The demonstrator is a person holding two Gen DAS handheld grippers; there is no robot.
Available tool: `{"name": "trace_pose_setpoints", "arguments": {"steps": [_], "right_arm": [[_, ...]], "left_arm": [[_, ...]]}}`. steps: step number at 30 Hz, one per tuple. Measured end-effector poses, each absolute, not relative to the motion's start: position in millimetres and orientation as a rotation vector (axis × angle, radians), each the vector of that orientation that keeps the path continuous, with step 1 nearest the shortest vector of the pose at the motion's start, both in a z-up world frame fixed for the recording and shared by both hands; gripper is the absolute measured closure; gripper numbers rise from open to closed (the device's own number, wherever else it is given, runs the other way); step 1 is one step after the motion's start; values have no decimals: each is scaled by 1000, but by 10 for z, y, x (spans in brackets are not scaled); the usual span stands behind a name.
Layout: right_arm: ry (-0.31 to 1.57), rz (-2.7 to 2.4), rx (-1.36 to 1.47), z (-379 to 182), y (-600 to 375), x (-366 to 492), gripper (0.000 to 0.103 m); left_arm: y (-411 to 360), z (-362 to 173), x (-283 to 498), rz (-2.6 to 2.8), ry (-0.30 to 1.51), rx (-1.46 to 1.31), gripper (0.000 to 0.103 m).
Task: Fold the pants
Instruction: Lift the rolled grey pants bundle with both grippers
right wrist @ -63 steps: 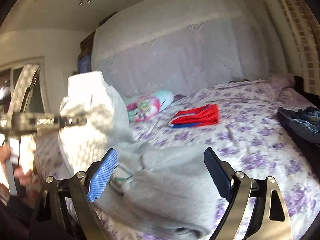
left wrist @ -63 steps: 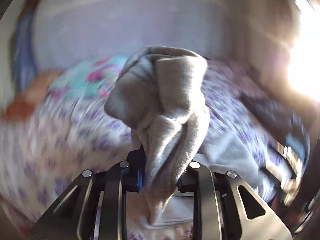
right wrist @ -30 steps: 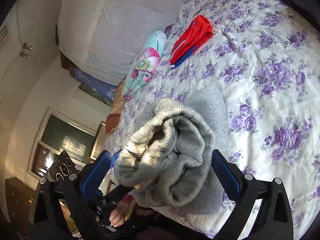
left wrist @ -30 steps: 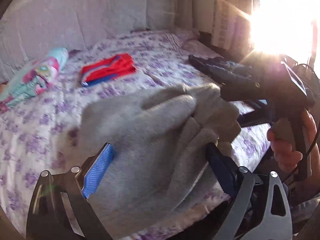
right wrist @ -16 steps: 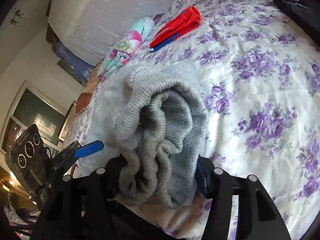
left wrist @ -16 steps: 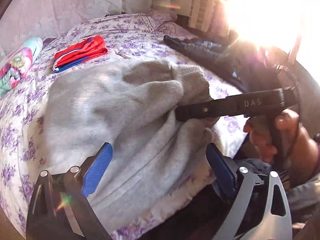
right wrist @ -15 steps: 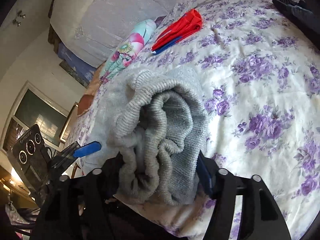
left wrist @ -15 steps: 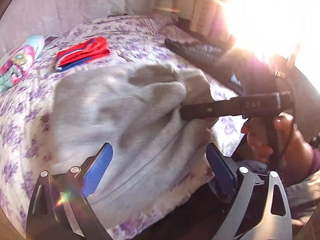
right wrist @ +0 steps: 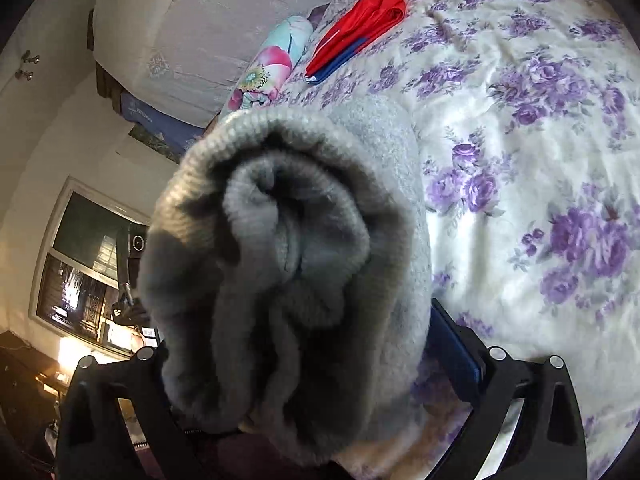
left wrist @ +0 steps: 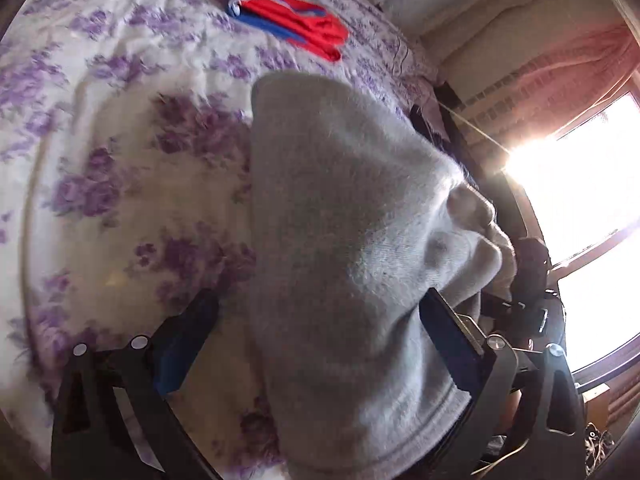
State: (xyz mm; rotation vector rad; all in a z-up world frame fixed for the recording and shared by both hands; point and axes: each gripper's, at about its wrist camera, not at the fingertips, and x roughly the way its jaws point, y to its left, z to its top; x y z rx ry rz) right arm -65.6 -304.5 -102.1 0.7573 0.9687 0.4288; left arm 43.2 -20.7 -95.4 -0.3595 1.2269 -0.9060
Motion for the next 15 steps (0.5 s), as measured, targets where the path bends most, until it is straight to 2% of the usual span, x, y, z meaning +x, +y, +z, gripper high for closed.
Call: {"name": "trace_pose_setpoints", "arguments": {"steps": [3, 4, 5, 7, 8, 10, 15], "right_arm": [[971, 418, 713, -1022, -2925, -593, 4], [955, 422, 697, -992, -2893, -621, 18], [932, 423, 673, -936, -2875, -671, 26], [893, 439, 658, -842, -2894, -777, 40], [872, 454, 664, -784, -2903, -833, 43], [831, 478, 652, -632, -2882, -946, 45], [759, 498, 610, -240, -2966, -978, 45]], "left_arm": [[-355, -971, 463, -923, 1225, -388, 5], [-400, -937, 437, -944, 1220, -383, 18], [-438, -883, 389, -940, 1202, -357, 23], [-467, -779, 292, -955, 1171, -314, 39], [-447, -740, 265, -966, 1172, -327, 41], [-414, -642, 231, -994, 1164, -353, 45], [-445, -272, 159, -1013, 1073, -327, 45]]}}
